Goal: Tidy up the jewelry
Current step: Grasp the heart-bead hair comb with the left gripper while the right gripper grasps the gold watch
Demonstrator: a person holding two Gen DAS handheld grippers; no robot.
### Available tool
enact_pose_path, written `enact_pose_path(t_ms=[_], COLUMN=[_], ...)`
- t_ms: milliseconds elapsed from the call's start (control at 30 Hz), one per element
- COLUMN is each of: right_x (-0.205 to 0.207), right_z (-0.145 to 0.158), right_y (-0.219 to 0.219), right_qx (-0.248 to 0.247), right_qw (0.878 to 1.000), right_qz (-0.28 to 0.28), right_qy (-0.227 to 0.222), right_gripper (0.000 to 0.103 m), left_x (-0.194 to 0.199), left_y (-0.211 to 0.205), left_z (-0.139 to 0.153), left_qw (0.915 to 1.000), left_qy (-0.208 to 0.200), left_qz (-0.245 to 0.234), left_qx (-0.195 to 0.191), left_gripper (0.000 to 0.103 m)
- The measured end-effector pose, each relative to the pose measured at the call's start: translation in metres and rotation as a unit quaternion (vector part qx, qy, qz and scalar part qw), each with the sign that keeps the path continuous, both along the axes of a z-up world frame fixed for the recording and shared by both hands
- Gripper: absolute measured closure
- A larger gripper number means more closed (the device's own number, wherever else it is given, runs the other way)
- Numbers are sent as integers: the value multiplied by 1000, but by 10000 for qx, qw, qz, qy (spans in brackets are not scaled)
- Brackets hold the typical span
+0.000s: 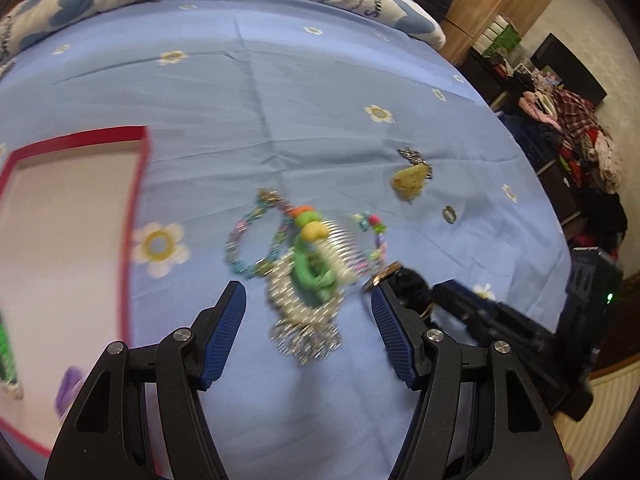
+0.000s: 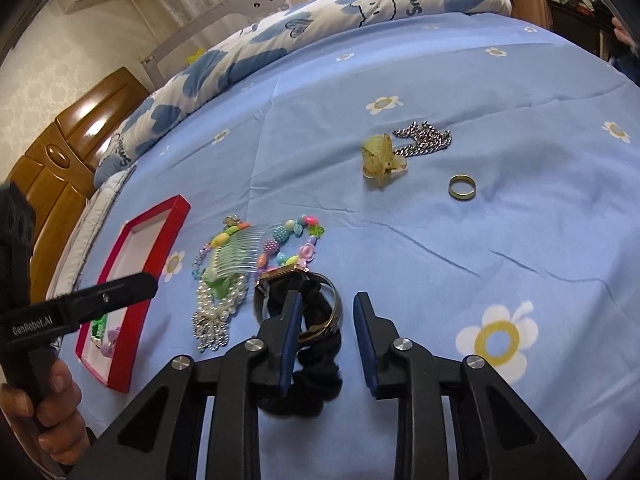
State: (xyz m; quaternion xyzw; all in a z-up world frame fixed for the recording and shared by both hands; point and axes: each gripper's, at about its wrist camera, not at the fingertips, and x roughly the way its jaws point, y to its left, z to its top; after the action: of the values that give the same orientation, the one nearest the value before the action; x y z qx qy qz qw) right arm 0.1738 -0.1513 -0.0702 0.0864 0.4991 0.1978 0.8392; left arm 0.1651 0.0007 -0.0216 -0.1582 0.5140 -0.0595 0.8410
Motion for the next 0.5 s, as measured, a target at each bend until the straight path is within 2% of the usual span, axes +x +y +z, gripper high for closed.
enact_pose_path(t_ms=[167, 300, 333, 367, 400, 433, 500], right_x=[10, 13, 12, 12, 12, 12, 11], right_z=[-13, -20, -21, -21, -21, -22, -22], right_y=[-1, -5, -6, -6, -7, -7, -8], right_qx=[43, 139, 160, 177, 210, 251, 265], right_qw=[9998, 9994, 9994, 9994, 9994, 9992, 9992], right_qz=[14, 8, 20, 29, 40, 54, 53], right_qy=[219, 302, 296, 285, 285, 303, 296], right_gripper=[75, 77, 77, 83, 92, 95, 97], left_x=[33, 52, 53, 54, 55, 55, 53], left_y=[-7, -12, -13, -13, -13, -13, -12], left_z=[-20, -36, -37, -39, -40, -41, -40], left_qw=[9989, 9978, 9977, 9976, 9975, 9975, 9975], left_qy=[333, 588, 604, 602, 608, 612, 567], left_qz=[-115, -151, -160, -184, -207, -244, -283], left_qx=[-304, -259, -245, -284, -287, -261, -310], left_gripper=[38, 42, 47, 50, 62, 72, 77])
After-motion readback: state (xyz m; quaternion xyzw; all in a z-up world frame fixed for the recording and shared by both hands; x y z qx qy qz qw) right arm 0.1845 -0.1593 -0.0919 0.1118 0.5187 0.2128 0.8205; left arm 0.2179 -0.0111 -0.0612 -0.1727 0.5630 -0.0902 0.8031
